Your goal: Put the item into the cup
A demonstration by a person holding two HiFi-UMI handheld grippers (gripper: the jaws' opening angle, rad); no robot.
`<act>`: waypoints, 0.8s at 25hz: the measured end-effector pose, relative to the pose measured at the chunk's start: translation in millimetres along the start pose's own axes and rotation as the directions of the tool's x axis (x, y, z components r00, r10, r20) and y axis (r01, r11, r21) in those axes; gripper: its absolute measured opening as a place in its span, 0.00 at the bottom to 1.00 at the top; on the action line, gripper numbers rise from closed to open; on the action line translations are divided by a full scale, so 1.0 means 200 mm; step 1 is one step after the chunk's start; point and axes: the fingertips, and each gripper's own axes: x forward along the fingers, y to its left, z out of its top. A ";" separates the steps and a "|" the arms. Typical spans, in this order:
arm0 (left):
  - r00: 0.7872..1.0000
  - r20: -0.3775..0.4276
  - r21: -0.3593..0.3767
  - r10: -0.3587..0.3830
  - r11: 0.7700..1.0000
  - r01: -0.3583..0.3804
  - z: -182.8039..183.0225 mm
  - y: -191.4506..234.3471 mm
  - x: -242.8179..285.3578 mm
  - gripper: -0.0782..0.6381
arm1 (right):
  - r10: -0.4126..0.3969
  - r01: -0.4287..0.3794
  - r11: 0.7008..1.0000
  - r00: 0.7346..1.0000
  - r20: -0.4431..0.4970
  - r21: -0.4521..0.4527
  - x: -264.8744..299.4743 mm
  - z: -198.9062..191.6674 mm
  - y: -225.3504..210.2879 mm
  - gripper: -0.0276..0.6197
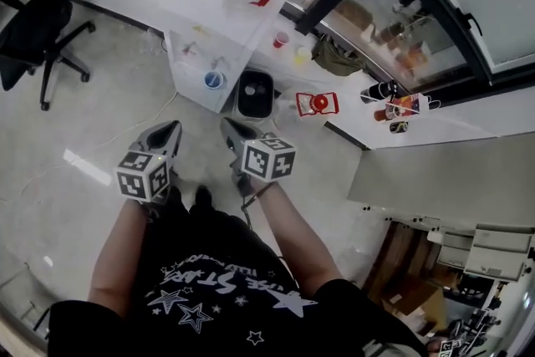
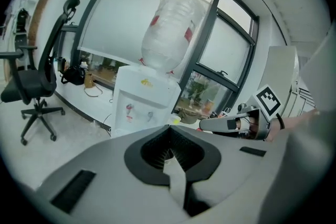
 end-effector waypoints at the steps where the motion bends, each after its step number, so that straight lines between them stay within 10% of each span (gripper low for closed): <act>1: 1.000 0.012 0.000 0.010 1.000 -0.010 0.01 -0.02 -0.02 0.12 | 0.012 -0.012 1.000 1.000 0.000 -0.014 -0.02 0.01 0.02 0.04; 20: 0.996 0.063 0.028 0.065 0.997 -0.067 -0.10 -0.09 -0.45 0.12 | 0.066 -0.069 0.994 0.997 -0.030 -0.084 -0.10 -0.15 0.27 0.04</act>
